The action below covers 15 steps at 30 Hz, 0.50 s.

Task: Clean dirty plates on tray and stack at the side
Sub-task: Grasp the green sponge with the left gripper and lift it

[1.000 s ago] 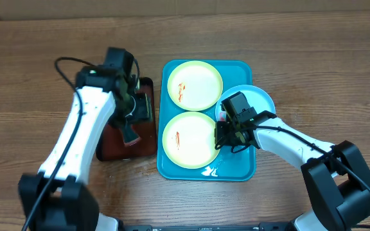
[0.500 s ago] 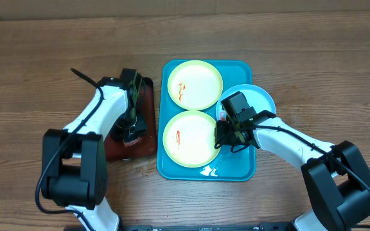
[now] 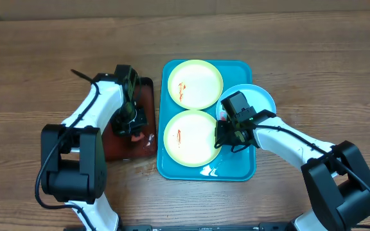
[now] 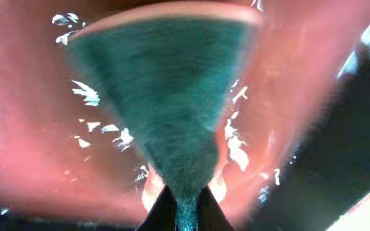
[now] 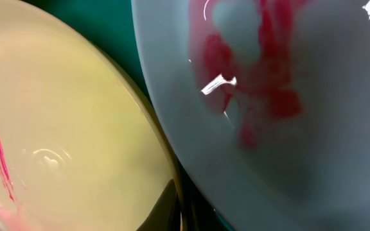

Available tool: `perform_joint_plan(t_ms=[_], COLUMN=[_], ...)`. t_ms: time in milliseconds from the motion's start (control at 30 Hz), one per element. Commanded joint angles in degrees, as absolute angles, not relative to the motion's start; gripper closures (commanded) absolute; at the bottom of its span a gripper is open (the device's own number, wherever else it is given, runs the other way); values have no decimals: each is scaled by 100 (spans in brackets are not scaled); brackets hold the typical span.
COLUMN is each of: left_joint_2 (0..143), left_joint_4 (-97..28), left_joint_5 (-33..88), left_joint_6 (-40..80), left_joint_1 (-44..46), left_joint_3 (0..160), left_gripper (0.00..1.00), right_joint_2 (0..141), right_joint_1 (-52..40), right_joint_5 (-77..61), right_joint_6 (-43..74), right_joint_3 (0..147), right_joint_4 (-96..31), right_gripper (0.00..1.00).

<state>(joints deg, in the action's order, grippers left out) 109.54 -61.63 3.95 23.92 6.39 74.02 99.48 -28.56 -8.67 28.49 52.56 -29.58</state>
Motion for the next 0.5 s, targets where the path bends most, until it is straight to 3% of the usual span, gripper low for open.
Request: perform_joint_plan(t_ms=[0,200,467], left_joint_2=[10471,10224,10289], left_joint_4=[-6420,-6534,-6250], left_joint_5=[226,-23,1369], left_joint_6=[2078,2073,2032], left_joint_1=[701,794,1562], left_joint_3=[7918,8053,8018], left_gripper=[96,96,96], right_joint_2=[10160,10160,10160], right_joint_1=[-2790,-2790,-2790], right_joint_5=[-156,-154,-154], right_joint_6=[2899,2897,2897], right_joint_3=[5144,5144,5144], right_joint_4=[-3103,-3120,-3164], right_gripper=[96,96,96])
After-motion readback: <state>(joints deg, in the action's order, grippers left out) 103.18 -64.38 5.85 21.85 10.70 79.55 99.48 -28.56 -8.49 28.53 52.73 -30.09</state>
